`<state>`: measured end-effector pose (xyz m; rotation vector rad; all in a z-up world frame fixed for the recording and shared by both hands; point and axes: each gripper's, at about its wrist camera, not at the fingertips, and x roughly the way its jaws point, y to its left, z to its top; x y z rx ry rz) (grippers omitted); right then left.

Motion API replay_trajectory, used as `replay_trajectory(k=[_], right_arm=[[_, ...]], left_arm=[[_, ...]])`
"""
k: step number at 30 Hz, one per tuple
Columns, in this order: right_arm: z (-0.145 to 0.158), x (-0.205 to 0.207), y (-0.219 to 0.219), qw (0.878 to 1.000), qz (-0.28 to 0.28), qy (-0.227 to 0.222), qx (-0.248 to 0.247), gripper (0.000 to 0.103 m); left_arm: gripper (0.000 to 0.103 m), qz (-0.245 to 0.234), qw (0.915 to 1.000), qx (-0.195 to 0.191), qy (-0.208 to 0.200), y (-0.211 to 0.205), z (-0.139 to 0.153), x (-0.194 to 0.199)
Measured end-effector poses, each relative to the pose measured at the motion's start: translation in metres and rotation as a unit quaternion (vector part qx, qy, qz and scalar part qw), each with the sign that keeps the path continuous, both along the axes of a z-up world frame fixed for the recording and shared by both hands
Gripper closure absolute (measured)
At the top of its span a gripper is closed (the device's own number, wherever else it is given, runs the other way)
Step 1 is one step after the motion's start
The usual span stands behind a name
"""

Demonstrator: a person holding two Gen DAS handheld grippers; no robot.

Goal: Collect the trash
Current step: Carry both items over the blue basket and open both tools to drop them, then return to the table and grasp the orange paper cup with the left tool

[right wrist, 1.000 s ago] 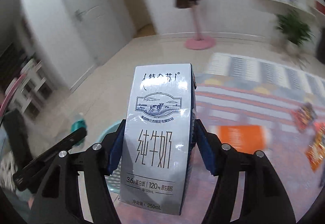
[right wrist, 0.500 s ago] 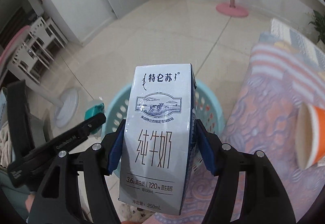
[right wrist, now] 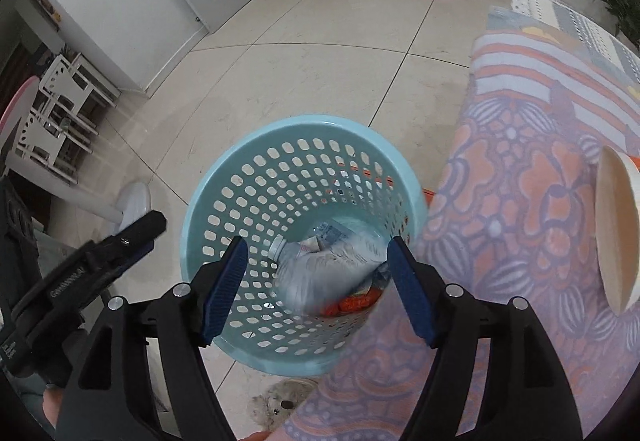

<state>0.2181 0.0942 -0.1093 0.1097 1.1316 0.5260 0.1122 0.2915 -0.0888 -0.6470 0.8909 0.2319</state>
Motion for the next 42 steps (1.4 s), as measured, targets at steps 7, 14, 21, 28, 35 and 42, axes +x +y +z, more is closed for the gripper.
replay_trajectory(k=[7,14,21,28,35,42], right_arm=[[-0.001,-0.007,-0.019,1.0,-0.009,-0.001,0.011,0.035],[0.026,-0.029,-0.06,0.999,-0.022,-0.044,0.02,0.035],[0.071,-0.056,-0.113,0.99,-0.054,-0.131,0.0,0.035],[0.097,-0.075,-0.193,0.977,-0.101,-0.184,-0.02,0.034],[0.092,-0.085,-0.287,0.964,-0.179,-0.188,-0.054,0.034],[0.07,-0.083,-0.364,0.954,-0.243,-0.163,-0.066,0.034]], left_arm=[[0.049,-0.025,0.9983,0.008,-0.053,-0.018,0.022,0.001],[0.049,-0.062,0.993,0.013,-0.1,-0.044,0.048,0.001],[0.043,-0.123,0.9828,0.009,-0.138,-0.094,0.077,0.009],[0.026,-0.234,0.9587,0.045,-0.155,-0.182,0.096,0.038],[0.026,-0.32,0.9358,0.068,-0.13,-0.253,0.081,0.09],[0.026,-0.381,0.9169,0.078,-0.091,-0.303,0.049,0.149]])
